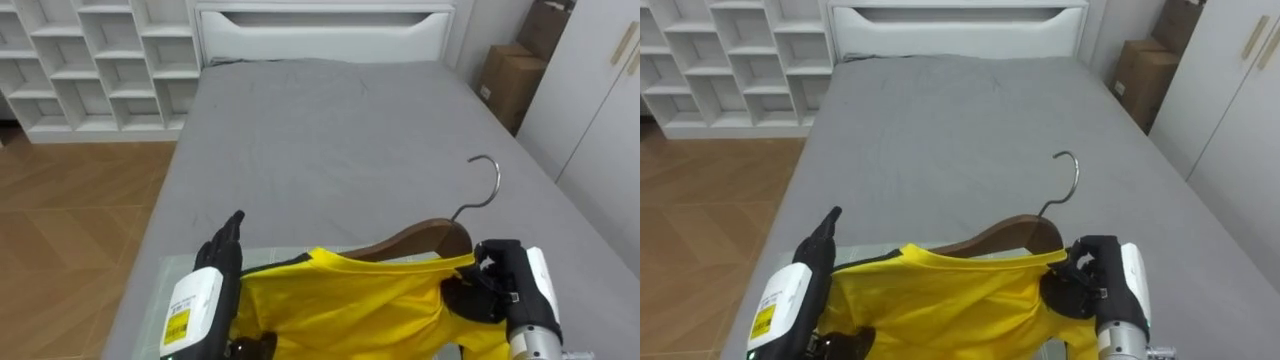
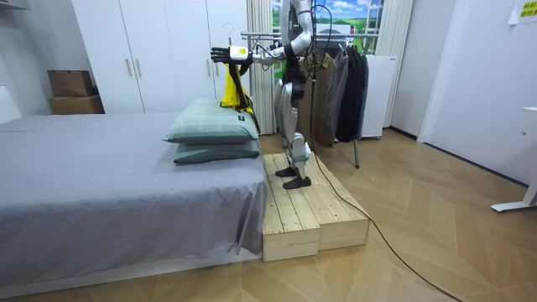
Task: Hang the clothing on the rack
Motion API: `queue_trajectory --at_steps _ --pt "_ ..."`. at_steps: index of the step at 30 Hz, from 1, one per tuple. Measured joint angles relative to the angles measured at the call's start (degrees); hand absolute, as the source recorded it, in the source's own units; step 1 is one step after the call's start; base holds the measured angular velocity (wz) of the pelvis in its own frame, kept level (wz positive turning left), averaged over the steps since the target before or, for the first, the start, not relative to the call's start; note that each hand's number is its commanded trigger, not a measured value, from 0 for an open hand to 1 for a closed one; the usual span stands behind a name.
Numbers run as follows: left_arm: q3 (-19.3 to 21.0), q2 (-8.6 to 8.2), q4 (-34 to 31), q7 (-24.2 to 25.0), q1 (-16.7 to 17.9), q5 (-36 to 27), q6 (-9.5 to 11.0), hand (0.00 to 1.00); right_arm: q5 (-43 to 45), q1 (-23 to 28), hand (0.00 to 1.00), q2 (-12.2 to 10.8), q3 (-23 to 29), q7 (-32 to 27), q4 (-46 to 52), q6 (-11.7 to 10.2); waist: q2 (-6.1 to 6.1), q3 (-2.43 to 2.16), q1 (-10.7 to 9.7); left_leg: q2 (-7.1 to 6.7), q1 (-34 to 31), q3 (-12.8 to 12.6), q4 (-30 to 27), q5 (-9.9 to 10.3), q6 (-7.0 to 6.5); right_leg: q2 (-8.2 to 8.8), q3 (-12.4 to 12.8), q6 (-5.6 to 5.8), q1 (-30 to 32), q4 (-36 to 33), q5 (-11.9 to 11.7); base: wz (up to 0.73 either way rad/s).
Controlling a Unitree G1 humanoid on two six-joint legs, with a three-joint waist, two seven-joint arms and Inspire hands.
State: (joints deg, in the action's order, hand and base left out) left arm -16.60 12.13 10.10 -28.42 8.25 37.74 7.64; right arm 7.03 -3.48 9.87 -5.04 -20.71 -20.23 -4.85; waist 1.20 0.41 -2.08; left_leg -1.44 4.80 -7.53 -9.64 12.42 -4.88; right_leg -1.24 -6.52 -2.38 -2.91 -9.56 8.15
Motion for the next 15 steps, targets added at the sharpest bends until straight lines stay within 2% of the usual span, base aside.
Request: queue_trajectory --at_steps 8,15 --pt "0.8 -0.04 3.4 0.2 0.1 0.1 -0.6 0.00 -1.1 0.0 1.00 0.0 0.8 -0.4 0.0 0.1 0.45 0.35 0.4 -0.04 -0.4 0.1 0.0 0.0 0.00 0.05 -0.1 0.03 0.0 0.0 0.0 0.00" --pt "2.5 -0.51 3.4 0.3 0.1 0.2 -0.6 0.00 -4.9 0.0 1.00 0.1 4.3 -1.8 0.0 0.1 0.27 0.30 0.5 -0.01 -0.6 0.2 0.0 0.0 -0.01 -0.03 -0.2 0.03 0.0 0.1 0.0 0.00"
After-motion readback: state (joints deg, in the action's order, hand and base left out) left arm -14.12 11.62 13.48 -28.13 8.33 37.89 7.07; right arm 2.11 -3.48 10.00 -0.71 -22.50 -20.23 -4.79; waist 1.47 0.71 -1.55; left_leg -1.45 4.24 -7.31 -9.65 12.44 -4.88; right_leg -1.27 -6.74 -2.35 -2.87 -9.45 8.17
